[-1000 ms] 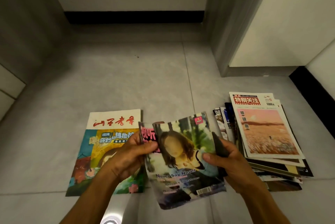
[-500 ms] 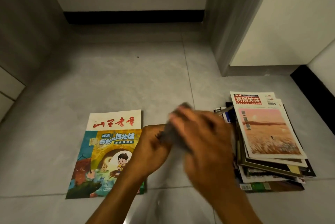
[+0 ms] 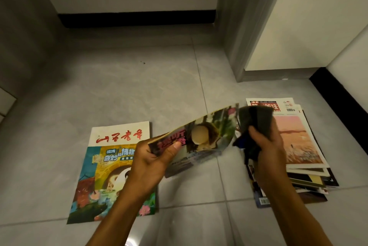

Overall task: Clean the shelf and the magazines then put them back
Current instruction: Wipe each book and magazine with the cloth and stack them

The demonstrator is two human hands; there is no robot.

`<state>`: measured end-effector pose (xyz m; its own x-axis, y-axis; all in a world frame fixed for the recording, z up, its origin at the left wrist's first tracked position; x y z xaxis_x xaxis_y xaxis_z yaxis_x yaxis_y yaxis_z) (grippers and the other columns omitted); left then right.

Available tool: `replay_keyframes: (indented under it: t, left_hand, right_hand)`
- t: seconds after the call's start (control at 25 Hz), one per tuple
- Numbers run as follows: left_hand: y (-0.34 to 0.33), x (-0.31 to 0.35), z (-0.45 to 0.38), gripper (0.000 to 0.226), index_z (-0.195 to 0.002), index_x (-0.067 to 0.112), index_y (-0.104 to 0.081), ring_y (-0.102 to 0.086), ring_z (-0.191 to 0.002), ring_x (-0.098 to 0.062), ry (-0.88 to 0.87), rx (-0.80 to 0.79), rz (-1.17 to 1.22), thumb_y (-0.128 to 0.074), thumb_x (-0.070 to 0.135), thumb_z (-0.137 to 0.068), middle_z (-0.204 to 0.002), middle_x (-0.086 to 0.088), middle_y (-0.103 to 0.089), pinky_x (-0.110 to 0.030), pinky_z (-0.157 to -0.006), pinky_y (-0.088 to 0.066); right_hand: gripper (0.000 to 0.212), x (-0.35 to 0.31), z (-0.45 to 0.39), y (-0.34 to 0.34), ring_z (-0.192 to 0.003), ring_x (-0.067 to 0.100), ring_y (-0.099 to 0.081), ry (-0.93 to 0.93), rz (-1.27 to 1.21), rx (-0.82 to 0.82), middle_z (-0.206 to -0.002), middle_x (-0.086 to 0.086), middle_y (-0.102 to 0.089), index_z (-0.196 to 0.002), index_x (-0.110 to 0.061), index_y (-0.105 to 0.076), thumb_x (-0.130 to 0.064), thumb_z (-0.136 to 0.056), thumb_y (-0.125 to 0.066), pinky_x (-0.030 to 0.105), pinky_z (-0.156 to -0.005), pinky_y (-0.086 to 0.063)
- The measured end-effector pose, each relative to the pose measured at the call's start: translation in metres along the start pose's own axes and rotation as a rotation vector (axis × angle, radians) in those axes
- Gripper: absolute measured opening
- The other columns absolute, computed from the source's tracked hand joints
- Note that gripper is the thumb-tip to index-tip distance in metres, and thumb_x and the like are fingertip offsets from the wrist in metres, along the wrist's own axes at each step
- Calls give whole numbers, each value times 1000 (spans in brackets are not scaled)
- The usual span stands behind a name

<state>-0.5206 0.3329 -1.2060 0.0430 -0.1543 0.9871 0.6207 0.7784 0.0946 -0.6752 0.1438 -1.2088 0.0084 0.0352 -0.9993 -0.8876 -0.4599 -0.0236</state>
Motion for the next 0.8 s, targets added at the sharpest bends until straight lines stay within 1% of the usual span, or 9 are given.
replay_keyframes:
  t: [0.08, 0.12, 0.24, 0.36, 0.4, 0.48, 0.6, 0.72, 0.8]
  left_hand:
    - [-15, 2, 7, 9, -78, 29, -75, -71, -80, -14, 12, -31, -8, -69, 33, -74, -81, 0, -75, -44, -77, -59]
    - [-19, 4, 9, 6, -77, 30, -75, -71, -78, -13, 3, -62, -50, -69, 31, -76, -80, 1, -74, -40, -74, -60]
    - [-10, 23, 0, 25, -79, 30, -74, -64, -66, -3, -55, -358, -295, -65, 9, -89, -77, 4, -72, -24, -62, -52]
    - [-2, 37, -8, 31, -112, 28, -70, -67, -93, 2, -41, -625, -340, -67, 9, -88, -101, 14, -73, -17, -79, -54]
    - [-7, 39, -9, 33, -115, 31, -68, -67, -96, 3, -67, -621, -387, -69, 16, -87, -103, 16, -72, -18, -81, -54]
    - [-24, 38, -7, 22, -106, 37, -69, -66, -87, 6, -204, -420, -519, -71, 30, -85, -94, 20, -72, -15, -76, -54]
    - [-30, 37, -5, 14, -97, 37, -73, -67, -79, 2, -355, -113, -406, -67, 27, -88, -86, 17, -73, -11, -68, -50]
    - [-13, 37, -7, 24, -101, 29, -74, -70, -89, -2, -330, -105, -234, -67, 10, -88, -94, 16, -74, -19, -76, -56]
    - [-3, 40, -7, 19, -96, 26, -74, -70, -87, -2, -341, -115, -211, -71, 12, -84, -91, 15, -75, -17, -76, -55]
  right_hand:
    - [45, 1, 7, -15, -107, 7, -62, -5, 31, -167, -112, -14, -65, -125, -35, -51, -9, -90, -58, 27, -85, -55]
    - [42, 0, 7, -18, -107, 9, -63, 24, 104, -170, -109, -14, -67, -125, -33, -52, -10, -91, -59, 28, -85, -56]
    - [33, -8, -6, -7, -102, 11, -64, 70, 254, -178, -106, -11, -66, -125, -29, -53, -17, -94, -57, 35, -82, -58]
    - [30, -22, -11, 0, -107, 8, -59, 242, 402, -330, -112, -23, -59, -126, -37, -52, -32, -96, -54, 35, -83, -57]
    - [31, -27, -8, -6, -109, 7, -57, 319, 463, -384, -114, -27, -56, -126, -39, -51, -38, -94, -51, 37, -85, -55]
    - [33, -34, 2, -28, -109, 8, -54, 483, 554, -447, -114, -24, -55, -127, -34, -51, -37, -94, -47, 38, -89, -51]
    - [35, -45, 19, -50, -113, 18, -54, 693, 566, -386, -120, 1, -60, -128, -13, -56, -22, -94, -49, 37, -97, -43]
    - [40, -35, 14, -34, -119, 20, -49, 754, 654, -352, -126, 10, -59, -129, -10, -53, -33, -98, -42, 40, -106, -36]
    - [47, -11, -5, -4, -122, 22, -46, 637, 761, -299, -128, 14, -57, -129, -8, -52, -40, -97, -39, 48, -106, -36]
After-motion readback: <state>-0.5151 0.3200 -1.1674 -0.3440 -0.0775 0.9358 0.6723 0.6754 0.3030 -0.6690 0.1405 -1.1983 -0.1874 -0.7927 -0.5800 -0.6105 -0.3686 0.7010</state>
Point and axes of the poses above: each hand's wrist, its own z-axis away from the middle knuckle, its own y-axis out of the back of the hand, x = y × z, the point moved 3 cm from there along -z, towards the middle knuckle
